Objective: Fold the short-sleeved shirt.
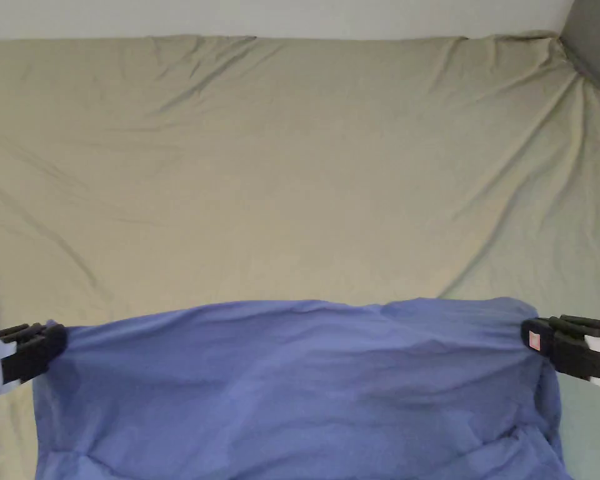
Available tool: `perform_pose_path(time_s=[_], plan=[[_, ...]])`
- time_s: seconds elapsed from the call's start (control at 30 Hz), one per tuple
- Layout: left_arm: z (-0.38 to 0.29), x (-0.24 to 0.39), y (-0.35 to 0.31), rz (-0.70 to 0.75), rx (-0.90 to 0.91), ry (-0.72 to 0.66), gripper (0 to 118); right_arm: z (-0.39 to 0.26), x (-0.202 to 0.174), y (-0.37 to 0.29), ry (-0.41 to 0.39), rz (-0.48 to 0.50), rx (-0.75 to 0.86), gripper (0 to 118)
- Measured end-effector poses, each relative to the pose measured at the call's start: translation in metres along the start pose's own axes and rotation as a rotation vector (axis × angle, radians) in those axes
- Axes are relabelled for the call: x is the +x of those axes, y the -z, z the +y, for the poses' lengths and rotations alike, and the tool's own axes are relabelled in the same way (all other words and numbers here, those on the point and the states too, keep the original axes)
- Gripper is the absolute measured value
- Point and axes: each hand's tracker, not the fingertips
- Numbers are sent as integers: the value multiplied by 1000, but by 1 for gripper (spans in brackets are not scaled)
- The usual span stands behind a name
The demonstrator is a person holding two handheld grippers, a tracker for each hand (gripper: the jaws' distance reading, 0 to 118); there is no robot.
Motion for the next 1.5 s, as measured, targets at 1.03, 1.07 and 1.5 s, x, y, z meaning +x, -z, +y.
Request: perform_pose_path(time_s=[1.03, 1.07, 1.5], plan=[[-150, -29, -72, -23, -38, -81, 118, -161, -26, -67, -83, -224, -263, 102], [-131, -16, -86, 0, 72, -42, 118, -140, -32, -80, -111, -283, -136, 103], [-5, 140, -135, -179, 629, 238, 50, -19, -105, -126, -11, -220, 662, 21]])
